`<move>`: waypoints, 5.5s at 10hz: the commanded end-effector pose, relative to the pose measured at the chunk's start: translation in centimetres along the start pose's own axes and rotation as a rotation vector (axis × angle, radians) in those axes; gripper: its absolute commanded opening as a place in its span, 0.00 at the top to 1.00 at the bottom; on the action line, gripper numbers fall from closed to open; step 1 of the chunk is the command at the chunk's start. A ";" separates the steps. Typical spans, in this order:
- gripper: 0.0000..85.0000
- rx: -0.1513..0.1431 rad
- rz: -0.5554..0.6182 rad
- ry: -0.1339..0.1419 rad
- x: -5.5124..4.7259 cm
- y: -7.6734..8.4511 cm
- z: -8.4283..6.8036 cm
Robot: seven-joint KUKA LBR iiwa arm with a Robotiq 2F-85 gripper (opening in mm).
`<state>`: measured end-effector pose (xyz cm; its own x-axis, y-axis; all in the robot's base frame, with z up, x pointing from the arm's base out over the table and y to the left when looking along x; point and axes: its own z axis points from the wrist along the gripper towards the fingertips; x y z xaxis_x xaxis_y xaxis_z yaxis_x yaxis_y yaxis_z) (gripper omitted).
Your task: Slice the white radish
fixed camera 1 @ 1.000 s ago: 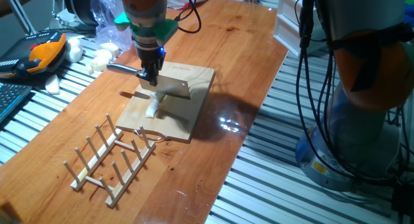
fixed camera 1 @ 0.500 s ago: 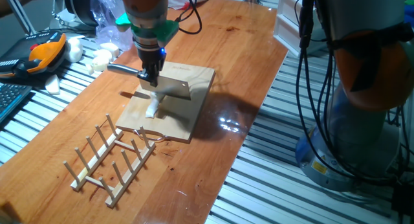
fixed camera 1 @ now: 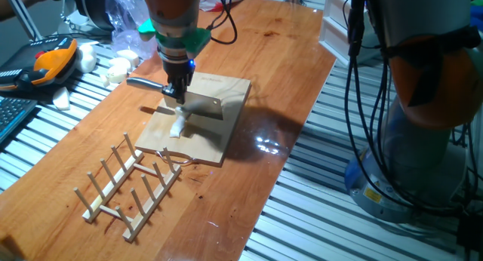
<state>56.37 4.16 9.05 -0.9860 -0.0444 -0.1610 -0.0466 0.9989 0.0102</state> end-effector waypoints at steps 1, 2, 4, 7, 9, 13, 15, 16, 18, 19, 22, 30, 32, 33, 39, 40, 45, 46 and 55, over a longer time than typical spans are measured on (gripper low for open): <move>1.00 0.002 -0.001 -0.008 0.1 0.1 0.4; 1.00 0.010 -0.001 -0.020 0.2 0.4 1.0; 1.00 0.007 0.001 -0.023 0.4 0.5 1.3; 1.00 0.011 0.007 -0.041 0.6 1.1 2.4; 1.00 0.014 0.009 -0.026 0.4 1.1 1.1; 1.00 0.018 0.008 0.017 -0.2 0.7 -2.4; 1.00 0.024 0.000 0.016 -0.3 0.1 -2.6; 1.00 0.027 -0.001 0.018 -0.3 -0.2 -2.7; 1.00 0.024 0.000 0.019 -0.2 -0.4 -2.6; 1.00 0.021 0.000 0.019 -0.2 -0.4 -2.4; 1.00 0.010 0.002 0.017 -0.1 -0.4 -2.0; 1.00 -0.002 0.010 -0.008 0.5 0.2 0.4; 1.00 0.004 0.011 -0.019 0.6 0.5 0.9; 1.00 0.004 0.011 -0.022 0.6 0.6 1.1; 1.00 0.008 0.013 -0.037 0.7 0.8 1.6; 1.00 0.011 0.013 -0.035 0.6 0.8 1.4; 1.00 0.005 0.026 0.014 0.5 1.0 -1.9; 1.00 0.006 0.026 0.018 0.4 1.0 -2.2; 1.00 0.006 0.069 0.030 0.1 -0.4 -2.3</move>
<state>55.91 3.74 11.34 -0.9912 0.0267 -0.1293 0.0249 0.9996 0.0158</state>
